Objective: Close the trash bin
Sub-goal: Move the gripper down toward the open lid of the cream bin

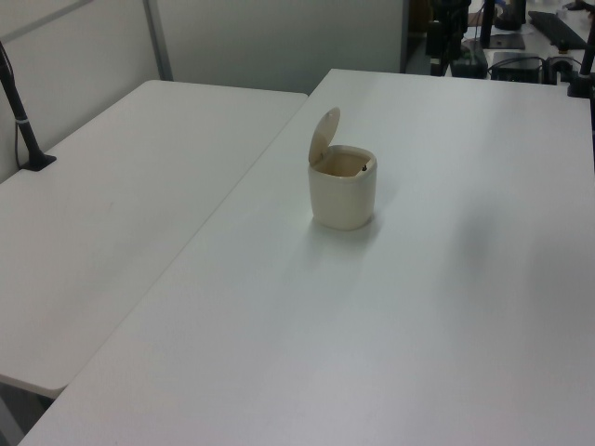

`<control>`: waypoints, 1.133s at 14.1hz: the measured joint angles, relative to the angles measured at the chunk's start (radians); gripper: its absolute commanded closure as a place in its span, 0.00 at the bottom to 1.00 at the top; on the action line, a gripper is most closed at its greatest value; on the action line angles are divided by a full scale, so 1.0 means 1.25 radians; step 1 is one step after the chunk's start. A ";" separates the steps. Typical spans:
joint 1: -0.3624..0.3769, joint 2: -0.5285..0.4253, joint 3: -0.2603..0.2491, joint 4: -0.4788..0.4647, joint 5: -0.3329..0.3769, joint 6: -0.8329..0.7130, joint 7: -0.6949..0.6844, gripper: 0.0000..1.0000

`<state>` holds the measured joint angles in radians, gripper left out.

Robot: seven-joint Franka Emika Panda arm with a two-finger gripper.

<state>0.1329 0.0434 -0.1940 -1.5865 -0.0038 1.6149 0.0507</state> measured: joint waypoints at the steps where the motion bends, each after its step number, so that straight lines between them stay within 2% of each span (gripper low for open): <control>1: 0.000 0.000 0.000 0.000 -0.002 0.000 0.000 0.00; 7: 0.000 0.000 -0.003 0.000 -0.005 0.000 -0.033 0.02; 10: 0.000 0.000 -0.003 0.000 -0.005 0.000 -0.039 0.17; 13: 0.000 0.000 -0.003 -0.001 -0.005 0.000 -0.040 0.52; 15: 0.000 0.001 -0.005 -0.001 -0.005 0.000 -0.053 0.85; 16: 0.000 0.002 -0.009 -0.001 -0.005 0.000 -0.077 0.97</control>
<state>0.1326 0.0457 -0.2056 -1.5875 -0.0094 1.6149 -0.0450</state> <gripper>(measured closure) 0.498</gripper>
